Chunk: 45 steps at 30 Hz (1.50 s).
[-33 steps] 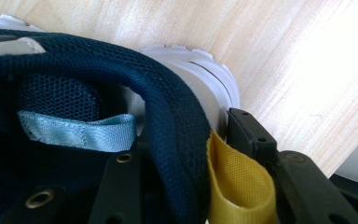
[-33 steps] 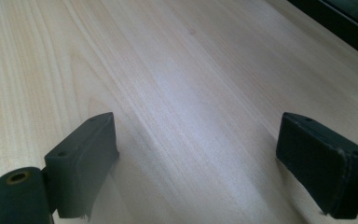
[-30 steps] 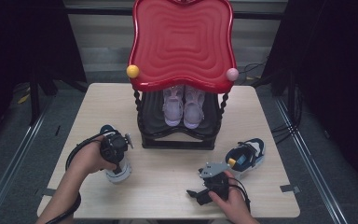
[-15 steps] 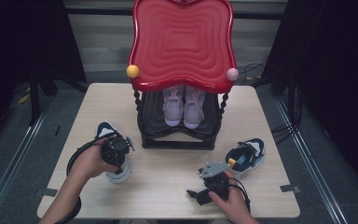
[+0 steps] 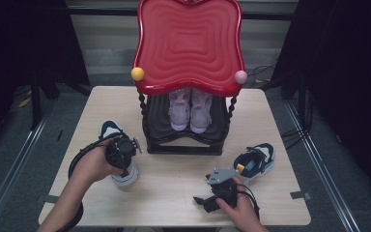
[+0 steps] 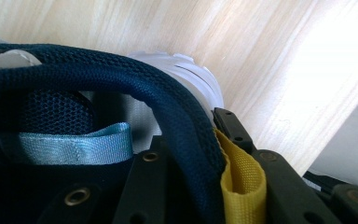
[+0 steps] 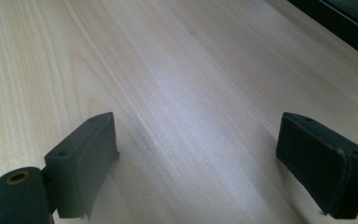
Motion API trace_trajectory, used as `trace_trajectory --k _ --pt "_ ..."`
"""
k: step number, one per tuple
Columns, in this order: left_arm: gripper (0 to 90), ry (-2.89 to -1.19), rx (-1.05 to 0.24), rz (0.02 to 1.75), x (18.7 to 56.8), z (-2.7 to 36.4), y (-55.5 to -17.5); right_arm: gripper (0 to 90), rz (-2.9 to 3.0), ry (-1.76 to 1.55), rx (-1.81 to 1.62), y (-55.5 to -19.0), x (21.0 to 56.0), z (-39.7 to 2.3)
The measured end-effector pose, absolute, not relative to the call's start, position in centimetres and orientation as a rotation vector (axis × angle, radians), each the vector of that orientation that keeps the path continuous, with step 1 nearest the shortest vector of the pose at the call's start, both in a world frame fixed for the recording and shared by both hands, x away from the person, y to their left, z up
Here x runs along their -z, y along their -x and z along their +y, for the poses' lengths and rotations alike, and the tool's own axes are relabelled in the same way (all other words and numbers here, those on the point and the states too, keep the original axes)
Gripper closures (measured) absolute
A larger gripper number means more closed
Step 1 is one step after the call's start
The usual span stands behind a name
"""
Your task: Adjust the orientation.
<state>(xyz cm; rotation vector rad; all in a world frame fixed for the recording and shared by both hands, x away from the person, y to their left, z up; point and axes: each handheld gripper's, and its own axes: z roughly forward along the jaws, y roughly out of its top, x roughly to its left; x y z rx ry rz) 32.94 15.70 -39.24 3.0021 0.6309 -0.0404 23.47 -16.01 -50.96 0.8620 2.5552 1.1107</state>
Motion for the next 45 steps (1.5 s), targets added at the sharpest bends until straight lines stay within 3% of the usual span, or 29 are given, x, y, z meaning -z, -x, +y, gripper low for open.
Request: trace_trajectory --k 22,45 --pt "75.1 -2.964 0.017 0.611 36.6 15.4 -32.1 11.7 2.556 -0.862 -1.109 -23.5 50.9 -16.0" --pt "75.5 -2.967 -0.07 0.617 29.9 15.6 -32.0 11.7 2.558 -0.861 -1.107 -23.5 50.9 -16.0"
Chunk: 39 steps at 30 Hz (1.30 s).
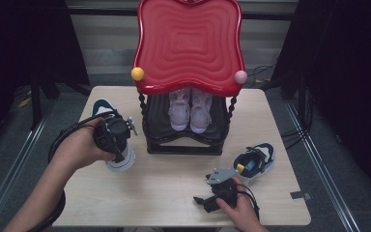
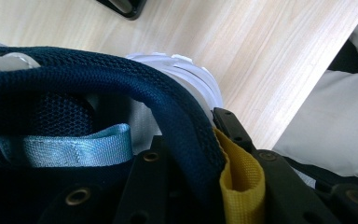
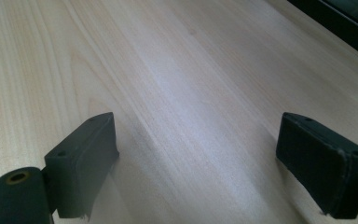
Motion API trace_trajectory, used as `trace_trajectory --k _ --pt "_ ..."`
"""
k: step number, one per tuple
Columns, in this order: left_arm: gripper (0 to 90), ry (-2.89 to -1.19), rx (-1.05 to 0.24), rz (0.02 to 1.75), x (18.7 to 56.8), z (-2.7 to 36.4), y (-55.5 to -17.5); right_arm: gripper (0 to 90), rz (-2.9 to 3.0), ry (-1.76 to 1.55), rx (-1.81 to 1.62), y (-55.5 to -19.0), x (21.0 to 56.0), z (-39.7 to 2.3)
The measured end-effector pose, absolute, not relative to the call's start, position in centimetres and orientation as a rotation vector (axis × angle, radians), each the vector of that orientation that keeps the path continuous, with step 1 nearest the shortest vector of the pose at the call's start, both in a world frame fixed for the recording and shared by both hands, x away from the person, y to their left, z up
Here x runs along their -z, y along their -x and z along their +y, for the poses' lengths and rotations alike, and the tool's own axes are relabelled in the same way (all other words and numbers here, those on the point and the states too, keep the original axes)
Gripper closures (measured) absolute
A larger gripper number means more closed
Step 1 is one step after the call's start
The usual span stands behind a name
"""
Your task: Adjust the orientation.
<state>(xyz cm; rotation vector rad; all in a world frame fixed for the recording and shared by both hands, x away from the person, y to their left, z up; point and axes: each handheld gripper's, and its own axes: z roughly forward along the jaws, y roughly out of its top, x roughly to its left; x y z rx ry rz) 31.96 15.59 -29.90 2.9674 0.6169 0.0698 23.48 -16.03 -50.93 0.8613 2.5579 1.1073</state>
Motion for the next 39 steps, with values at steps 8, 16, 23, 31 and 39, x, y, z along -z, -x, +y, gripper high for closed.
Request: trace_trajectory --k 8,16,23,31,39 --pt "75.5 -2.97 -0.124 0.608 26.8 15.4 -32.2 11.7 2.561 -0.863 -1.105 -23.5 50.9 -16.0" --pt "75.4 -2.987 -0.156 0.579 24.8 15.1 -32.4 11.7 2.562 -0.865 -1.105 -23.4 50.9 -16.0" --pt "75.4 -2.974 -0.154 0.565 23.6 14.8 -32.5 11.7 2.561 -0.864 -1.104 -23.5 50.9 -16.0" --pt "75.4 -2.986 -0.178 0.562 22.1 14.8 -32.7 11.7 2.561 -0.864 -1.104 -23.5 50.9 -16.0" --pt "75.4 -2.961 -0.205 0.565 20.6 14.9 -32.6 11.7 2.561 -0.864 -1.104 -23.5 50.9 -16.0"
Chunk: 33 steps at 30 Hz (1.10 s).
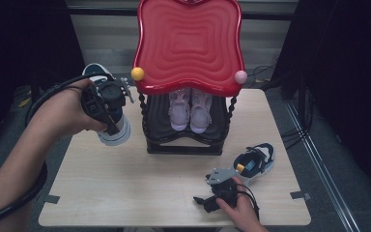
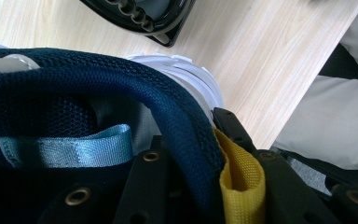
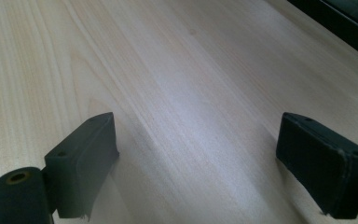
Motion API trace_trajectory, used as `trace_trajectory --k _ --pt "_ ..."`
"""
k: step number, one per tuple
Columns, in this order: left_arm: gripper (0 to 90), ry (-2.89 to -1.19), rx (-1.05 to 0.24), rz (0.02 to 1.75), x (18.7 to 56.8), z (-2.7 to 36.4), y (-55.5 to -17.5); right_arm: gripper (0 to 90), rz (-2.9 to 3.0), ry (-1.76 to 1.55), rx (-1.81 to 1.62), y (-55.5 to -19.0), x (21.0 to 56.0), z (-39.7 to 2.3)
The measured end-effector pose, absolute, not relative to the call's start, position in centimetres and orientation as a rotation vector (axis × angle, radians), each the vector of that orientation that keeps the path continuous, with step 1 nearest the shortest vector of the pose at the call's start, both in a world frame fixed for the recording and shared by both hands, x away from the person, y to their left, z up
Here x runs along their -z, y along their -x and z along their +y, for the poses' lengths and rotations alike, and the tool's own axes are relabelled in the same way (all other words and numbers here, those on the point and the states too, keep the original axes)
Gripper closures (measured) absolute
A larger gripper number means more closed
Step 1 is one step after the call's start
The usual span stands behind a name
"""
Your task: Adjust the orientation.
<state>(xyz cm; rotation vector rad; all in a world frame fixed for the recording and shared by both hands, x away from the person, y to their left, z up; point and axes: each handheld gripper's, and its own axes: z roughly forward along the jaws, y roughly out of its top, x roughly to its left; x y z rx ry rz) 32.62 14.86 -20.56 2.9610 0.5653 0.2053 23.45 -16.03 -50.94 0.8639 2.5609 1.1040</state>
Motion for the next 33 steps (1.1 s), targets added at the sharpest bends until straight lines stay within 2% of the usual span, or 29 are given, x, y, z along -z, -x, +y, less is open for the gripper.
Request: trace_trajectory --k 12,33 --pt "75.4 -2.965 -0.265 0.52 18.1 14.4 -32.5 11.7 2.559 -0.863 -1.107 -23.5 51.0 -16.0" --pt "75.3 -2.952 -0.278 0.494 15.0 13.6 -32.6 11.7 2.559 -0.863 -1.107 -23.5 51.0 -16.0"
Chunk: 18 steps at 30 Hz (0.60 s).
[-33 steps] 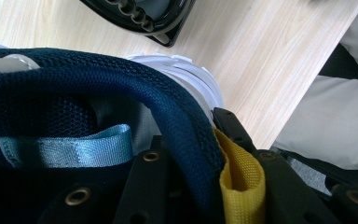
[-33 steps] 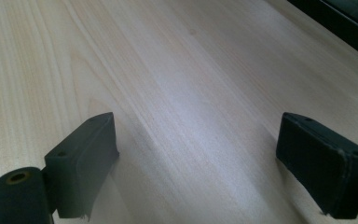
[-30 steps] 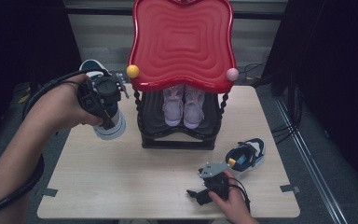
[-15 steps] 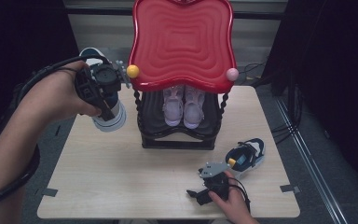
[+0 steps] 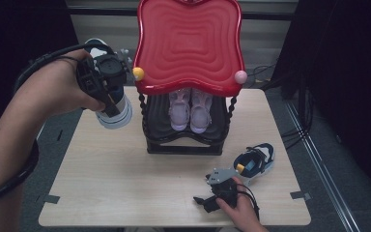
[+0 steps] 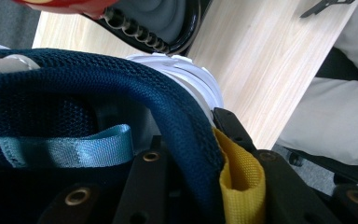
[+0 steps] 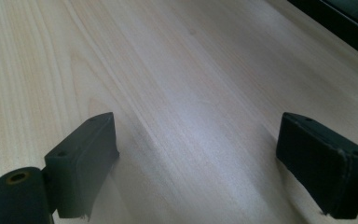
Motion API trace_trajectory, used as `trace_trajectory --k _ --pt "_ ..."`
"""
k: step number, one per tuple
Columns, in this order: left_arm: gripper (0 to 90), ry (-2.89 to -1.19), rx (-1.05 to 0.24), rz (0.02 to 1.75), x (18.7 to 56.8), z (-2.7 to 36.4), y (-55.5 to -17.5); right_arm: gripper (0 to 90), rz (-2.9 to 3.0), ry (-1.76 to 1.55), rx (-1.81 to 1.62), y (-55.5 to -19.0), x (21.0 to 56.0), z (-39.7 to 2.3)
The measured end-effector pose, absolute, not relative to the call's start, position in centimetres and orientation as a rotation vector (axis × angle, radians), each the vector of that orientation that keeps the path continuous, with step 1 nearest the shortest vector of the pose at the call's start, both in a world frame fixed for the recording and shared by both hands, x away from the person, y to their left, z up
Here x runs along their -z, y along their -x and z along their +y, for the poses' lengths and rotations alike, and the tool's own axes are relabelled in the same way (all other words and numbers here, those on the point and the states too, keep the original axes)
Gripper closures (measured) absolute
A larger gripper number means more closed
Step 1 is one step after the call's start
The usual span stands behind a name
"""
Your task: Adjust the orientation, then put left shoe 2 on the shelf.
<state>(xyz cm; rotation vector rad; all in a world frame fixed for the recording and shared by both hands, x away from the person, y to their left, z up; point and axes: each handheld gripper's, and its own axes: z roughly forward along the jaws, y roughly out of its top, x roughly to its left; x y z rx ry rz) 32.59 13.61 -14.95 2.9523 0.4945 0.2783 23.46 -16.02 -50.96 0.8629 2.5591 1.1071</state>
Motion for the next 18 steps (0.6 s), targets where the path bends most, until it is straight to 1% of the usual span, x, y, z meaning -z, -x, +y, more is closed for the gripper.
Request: trace_trajectory --k 16,17,18 --pt "75.1 -2.976 -0.318 0.463 12.7 12.7 -32.8 11.7 2.559 -0.863 -1.108 -23.5 51.0 -16.0" --pt "75.2 -2.963 -0.326 0.482 12.5 12.6 -32.7 11.7 2.559 -0.863 -1.108 -23.5 51.0 -16.0" --pt "75.2 -2.971 -0.33 0.463 12.4 12.5 -32.8 11.7 2.559 -0.863 -1.108 -23.5 51.0 -16.0"
